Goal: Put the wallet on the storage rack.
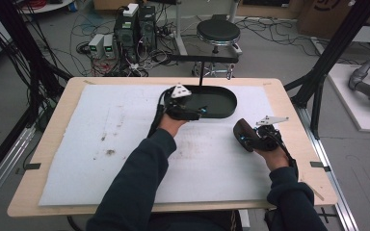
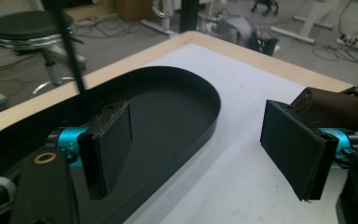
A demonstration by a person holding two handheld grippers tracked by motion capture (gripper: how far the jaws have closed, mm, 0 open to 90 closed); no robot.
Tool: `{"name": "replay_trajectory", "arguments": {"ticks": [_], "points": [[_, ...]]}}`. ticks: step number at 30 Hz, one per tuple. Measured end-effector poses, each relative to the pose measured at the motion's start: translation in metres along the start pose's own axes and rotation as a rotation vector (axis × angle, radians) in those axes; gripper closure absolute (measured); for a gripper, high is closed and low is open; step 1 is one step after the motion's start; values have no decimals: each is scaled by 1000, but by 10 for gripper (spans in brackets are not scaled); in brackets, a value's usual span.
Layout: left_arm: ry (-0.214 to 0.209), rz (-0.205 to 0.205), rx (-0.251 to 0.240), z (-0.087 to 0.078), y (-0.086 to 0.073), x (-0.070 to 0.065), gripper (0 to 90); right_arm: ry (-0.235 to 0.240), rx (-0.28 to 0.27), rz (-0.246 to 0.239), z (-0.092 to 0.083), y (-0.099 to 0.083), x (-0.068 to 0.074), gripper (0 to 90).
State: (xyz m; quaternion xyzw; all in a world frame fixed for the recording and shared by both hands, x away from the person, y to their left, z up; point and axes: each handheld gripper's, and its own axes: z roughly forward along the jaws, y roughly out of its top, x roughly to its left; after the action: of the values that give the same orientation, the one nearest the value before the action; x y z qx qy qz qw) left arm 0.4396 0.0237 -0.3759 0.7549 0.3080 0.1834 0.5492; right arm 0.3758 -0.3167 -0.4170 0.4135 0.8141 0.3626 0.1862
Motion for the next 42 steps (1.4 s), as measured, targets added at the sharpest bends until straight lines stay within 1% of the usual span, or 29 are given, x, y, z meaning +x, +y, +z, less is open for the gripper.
{"name": "replay_trajectory", "arguments": {"ticks": [1,3,5,7,10,12,13,15,18,19,21,23,26,27,28,29,30,32,33,34,35,36,37,39,40,41,42], "points": [[13,3,-1,-9,-4,4,249,-1,0,-1,0,0,0,588],[43,-5,-4,-25,-13,11,249,-1,-4,2,-1,0,0,621],[65,-15,-13,-42,-22,20,247,15,-6,3,-1,0,-1,642],[87,-25,-15,-57,-31,27,247,25,-22,-3,-3,1,0,652],[123,-39,-33,-78,-40,37,246,18,-36,-12,-5,5,1,656],[136,-35,-37,-88,-44,41,246,26,-51,-1,-7,8,2,656],[142,-32,-44,-94,-46,42,246,33,-61,-8,-7,11,3,655],[153,-21,-43,-106,-51,44,246,65,-91,-9,-9,16,5,654],[173,-8,-36,-123,-61,47,245,68,-114,-22,-7,29,8,655],[179,-10,-42,-129,-64,48,244,67,-121,-27,-5,34,8,655],[189,-12,-43,-141,-69,50,244,73,-130,-22,1,46,9,655],[200,-13,-53,-151,-74,52,240,71,-140,-32,8,57,10,655],[224,-16,-54,-162,-84,56,240,76,-138,-44,28,78,11,654],[232,-24,-56,-164,-87,58,240,84,-131,-32,35,85,11,654],[236,-28,-55,-167,-90,59,240,84,-143,-28,42,91,11,654],[241,-37,-57,-169,-92,61,240,97,-150,-8,49,97,11,654],[243,-40,-59,-170,-94,62,240,102,-145,2,55,104,11,654],[247,-42,-58,-173,-95,64,240,93,-142,-1,66,115,11,654],[247,-44,-58,-174,-96,65,240,104,-138,13,71,121,12,653],[248,-45,-57,-175,-96,65,240,108,-138,17,77,127,11,653],[247,-49,-51,-175,-98,66,240,103,-140,20,81,130,12,653],[247,-49,-48,-175,-99,66,241,111,-131,30,90,137,12,653],[246,-49,-44,-176,-99,67,240,117,-114,38,95,141,12,652],[246,-49,-43,-177,-100,67,240,108,-106,46,109,146,15,652],[249,-54,-46,-177,-100,67,240,109,-93,51,117,149,15,652],[248,-55,-46,-178,-100,67,240,113,-84,56,124,150,16,651],[249,-59,-48,-178,-101,68,240,127,-66,70,131,152,17,651]]}}
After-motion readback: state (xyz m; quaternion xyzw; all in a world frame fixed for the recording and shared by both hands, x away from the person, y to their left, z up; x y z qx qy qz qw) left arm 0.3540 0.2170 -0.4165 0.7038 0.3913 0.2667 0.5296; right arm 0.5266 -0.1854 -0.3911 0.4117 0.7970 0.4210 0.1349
